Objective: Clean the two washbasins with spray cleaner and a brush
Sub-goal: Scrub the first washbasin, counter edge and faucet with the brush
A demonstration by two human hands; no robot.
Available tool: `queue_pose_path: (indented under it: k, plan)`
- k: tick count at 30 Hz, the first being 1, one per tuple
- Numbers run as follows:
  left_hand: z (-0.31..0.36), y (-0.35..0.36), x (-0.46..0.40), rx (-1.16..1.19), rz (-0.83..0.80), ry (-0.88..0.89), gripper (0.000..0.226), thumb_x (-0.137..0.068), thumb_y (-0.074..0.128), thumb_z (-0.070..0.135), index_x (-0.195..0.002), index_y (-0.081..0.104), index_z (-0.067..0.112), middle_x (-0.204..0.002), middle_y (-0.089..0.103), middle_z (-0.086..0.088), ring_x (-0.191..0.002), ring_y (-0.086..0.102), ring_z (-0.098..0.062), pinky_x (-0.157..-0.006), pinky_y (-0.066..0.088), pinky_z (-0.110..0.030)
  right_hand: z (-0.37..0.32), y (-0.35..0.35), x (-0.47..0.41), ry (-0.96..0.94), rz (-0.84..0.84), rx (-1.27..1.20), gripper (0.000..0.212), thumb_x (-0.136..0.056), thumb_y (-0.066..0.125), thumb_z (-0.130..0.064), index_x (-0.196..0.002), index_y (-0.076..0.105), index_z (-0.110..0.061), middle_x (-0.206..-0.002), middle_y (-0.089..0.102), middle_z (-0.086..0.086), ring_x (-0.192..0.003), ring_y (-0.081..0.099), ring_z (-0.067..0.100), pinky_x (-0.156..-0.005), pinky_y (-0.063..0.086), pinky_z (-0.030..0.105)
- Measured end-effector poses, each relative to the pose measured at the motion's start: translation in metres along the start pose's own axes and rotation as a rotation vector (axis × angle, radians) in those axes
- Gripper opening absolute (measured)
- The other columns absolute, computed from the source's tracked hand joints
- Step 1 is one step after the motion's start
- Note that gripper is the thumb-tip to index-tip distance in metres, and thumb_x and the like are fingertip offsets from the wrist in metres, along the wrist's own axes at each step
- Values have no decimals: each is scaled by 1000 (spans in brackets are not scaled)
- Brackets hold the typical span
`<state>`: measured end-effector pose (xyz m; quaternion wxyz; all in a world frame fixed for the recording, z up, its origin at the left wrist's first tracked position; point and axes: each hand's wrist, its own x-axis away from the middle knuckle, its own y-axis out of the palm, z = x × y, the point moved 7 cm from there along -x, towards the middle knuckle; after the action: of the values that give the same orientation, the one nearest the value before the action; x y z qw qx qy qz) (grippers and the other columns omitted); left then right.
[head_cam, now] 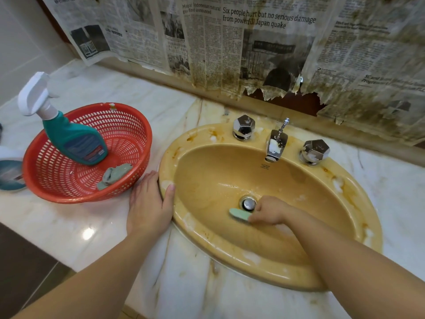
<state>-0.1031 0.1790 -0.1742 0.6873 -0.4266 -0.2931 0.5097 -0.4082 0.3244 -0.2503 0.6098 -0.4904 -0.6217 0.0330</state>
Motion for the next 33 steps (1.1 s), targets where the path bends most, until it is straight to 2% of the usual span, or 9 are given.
queue_pose_path:
  k: [3, 5, 7, 11, 16, 19, 24, 29, 33]
  plan:
    - [0, 0, -1, -2, 0, 5, 65, -101, 29, 63, -151, 34, 22, -153, 44, -3, -145, 35, -24, -122, 27, -49, -8, -15, -3, 64, 306, 11, 26, -91, 60, -41, -95, 69, -17, -77, 58, -2, -71, 59, 19, -52, 37, 29]
    - [0, 0, -1, -1, 2, 6, 65, -101, 29, 63, -151, 35, 22, -153, 44, -2, -144, 35, -24, -122, 27, -49, -31, -3, -2, -76, 171, 6, 24, -92, 64, -40, -83, 67, -18, -70, 48, -6, -67, 51, 16, -50, 32, 27]
    - [0, 1, -1, 5, 2, 6, 65, -100, 29, 62, -151, 35, 21, -153, 44, -3, -145, 35, -24, -122, 26, -48, -40, 13, 3, -142, -29, -8, 38, -87, 73, -43, -61, 58, -20, -67, 46, -4, -63, 46, 16, -49, 29, 28]
    - [-1, 1, -1, 1, 1, 3, 66, -99, 29, 63, -150, 36, 22, -153, 44, -2, -144, 35, -23, -122, 27, -48, -9, -14, 1, 72, 143, 18, 29, -89, 67, -42, -86, 67, -13, -78, 62, 2, -77, 63, 23, -52, 35, 29]
    - [0, 1, -1, -1, -1, 5, 66, -100, 30, 62, -150, 37, 21, -153, 44, -3, -144, 35, -24, -121, 27, -49, -16, -8, 13, 107, 123, 124, 28, -88, 65, -38, -74, 52, -17, -72, 52, -1, -64, 51, 17, -52, 35, 29]
    - [0, 0, 0, 0, -1, 7, 63, -101, 32, 59, -150, 37, 20, -153, 44, -4, -144, 36, -25, -121, 27, -49, -14, -19, 17, 169, 275, 128, 14, -92, 55, -27, -98, 63, -17, -80, 53, -1, -75, 58, 21, -58, 43, 30]
    - [1, 0, -1, -5, 7, 12, 61, -101, 33, 57, -149, 38, 19, -151, 46, -5, -143, 37, -26, -121, 27, -50, -26, -19, 21, 220, 138, 219, 12, -90, 58, -12, -101, 61, -16, -84, 54, 2, -72, 57, 19, -57, 45, 29]
    - [3, -2, 0, 12, 12, 17, 59, -101, 32, 57, -146, 40, 20, -146, 49, -4, -139, 40, -26, -119, 30, -50, -31, -6, 27, 207, 117, 282, 27, -89, 53, -5, -103, 54, -28, -89, 50, -2, -95, 62, 24, -87, 58, 38]
    - [1, -1, -1, 9, 9, 19, 59, -100, 31, 58, -144, 41, 20, -143, 51, -4, -137, 43, -26, -117, 32, -51, -21, 0, 26, 210, 171, 206, 17, -91, 50, -8, -98, 50, -23, -90, 52, -1, -91, 64, 23, -78, 56, 34]
